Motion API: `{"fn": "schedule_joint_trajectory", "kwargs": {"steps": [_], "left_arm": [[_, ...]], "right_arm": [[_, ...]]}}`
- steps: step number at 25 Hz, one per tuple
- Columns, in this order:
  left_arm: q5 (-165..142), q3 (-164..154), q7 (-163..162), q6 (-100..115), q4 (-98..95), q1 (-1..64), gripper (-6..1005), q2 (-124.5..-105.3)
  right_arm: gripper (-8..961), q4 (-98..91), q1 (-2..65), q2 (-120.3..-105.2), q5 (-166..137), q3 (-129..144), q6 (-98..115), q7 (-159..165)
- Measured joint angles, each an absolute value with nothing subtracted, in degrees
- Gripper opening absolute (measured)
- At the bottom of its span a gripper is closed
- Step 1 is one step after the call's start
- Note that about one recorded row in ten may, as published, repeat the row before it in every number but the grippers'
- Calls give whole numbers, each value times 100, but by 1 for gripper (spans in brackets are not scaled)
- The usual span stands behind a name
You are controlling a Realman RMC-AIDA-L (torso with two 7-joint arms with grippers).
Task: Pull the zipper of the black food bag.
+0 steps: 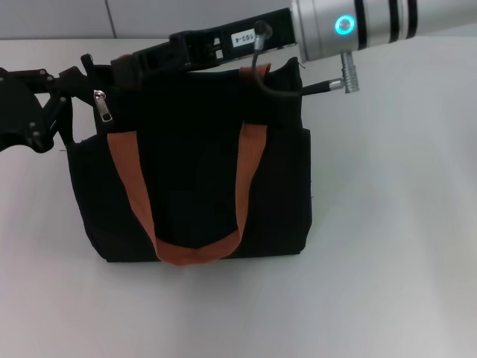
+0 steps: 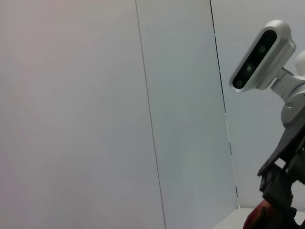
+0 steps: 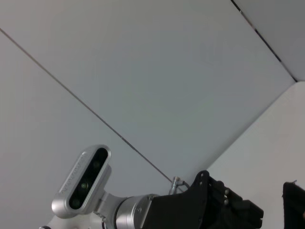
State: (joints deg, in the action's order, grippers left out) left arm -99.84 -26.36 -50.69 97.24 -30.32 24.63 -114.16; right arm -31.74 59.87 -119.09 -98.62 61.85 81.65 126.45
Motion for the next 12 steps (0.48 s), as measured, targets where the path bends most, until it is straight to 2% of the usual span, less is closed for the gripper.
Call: {"fn": "schedule_joint_trajectory", "kwargs": {"steps": [12], "left_arm": [[-9984, -2633, -5100, 9721, -3032, 2443, 22, -11408]], "right_arm": [[290, -2954, 6234, -11918, -9865, 6342, 7992, 13309]]}}
